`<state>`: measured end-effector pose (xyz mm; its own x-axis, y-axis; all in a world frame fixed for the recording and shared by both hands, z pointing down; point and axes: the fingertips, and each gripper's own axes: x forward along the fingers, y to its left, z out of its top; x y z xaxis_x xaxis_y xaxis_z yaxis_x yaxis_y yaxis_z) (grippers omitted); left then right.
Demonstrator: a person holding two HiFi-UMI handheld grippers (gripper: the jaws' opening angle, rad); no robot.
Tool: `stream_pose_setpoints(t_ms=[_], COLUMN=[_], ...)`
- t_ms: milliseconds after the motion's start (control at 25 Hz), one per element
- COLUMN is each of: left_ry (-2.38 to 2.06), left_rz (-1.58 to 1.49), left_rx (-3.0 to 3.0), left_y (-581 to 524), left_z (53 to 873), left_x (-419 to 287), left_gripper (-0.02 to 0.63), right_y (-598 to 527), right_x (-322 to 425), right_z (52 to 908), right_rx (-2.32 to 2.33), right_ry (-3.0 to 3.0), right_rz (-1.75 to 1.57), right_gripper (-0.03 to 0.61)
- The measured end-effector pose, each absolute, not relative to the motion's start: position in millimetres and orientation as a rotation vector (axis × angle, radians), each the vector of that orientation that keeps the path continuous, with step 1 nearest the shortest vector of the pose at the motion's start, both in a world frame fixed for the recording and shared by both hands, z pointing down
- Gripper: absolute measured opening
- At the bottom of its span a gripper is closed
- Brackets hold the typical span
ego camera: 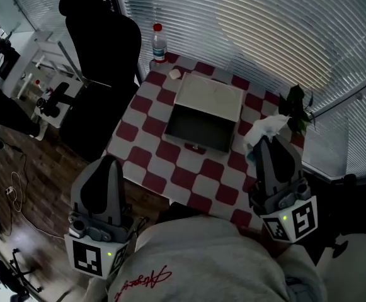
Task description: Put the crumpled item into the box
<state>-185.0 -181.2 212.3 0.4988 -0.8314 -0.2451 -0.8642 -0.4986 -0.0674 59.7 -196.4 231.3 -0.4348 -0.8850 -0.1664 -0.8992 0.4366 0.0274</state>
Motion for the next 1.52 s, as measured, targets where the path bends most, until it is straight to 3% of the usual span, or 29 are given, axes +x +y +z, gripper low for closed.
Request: stream_pose_setpoints(t_ms=[480,1520], left_ry=[1.514,1.610], left_rz=[0.226,0.170], left_rx=[-2.550,-2.492], left_y=[-178.4,-161.7], left_z=[220.0,227.5], left_x=[-195.9,-223.8], left_gripper=[0.025,0.025], right_y=[-248.7,-313.1], right_x=[42.0,15.0], right_z=[284.1,429.2], right_rx=[-1.642,-1.654], right_ry=[2.770,3.131], right_rz=[0.250,0.039], right_gripper=[0.046,0.046])
